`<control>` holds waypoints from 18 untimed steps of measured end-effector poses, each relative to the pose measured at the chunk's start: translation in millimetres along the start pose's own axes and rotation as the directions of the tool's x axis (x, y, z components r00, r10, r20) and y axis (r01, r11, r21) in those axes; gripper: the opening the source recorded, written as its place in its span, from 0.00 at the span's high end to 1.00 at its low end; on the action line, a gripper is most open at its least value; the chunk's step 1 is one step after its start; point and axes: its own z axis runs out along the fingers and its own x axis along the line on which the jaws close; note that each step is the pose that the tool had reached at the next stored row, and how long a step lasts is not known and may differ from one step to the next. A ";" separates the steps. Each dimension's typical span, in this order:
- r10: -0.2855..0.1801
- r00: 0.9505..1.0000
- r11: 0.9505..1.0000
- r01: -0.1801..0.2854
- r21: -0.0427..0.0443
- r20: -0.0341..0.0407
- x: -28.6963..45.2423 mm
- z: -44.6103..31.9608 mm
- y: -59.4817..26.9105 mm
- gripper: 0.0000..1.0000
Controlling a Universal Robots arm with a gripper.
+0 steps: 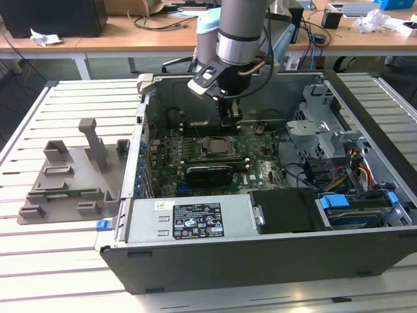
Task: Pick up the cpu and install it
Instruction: 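Close the cpu cover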
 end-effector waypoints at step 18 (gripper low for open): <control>0.000 1.000 1.000 0.000 0.000 0.000 3.9 38.1 -26.5 0.89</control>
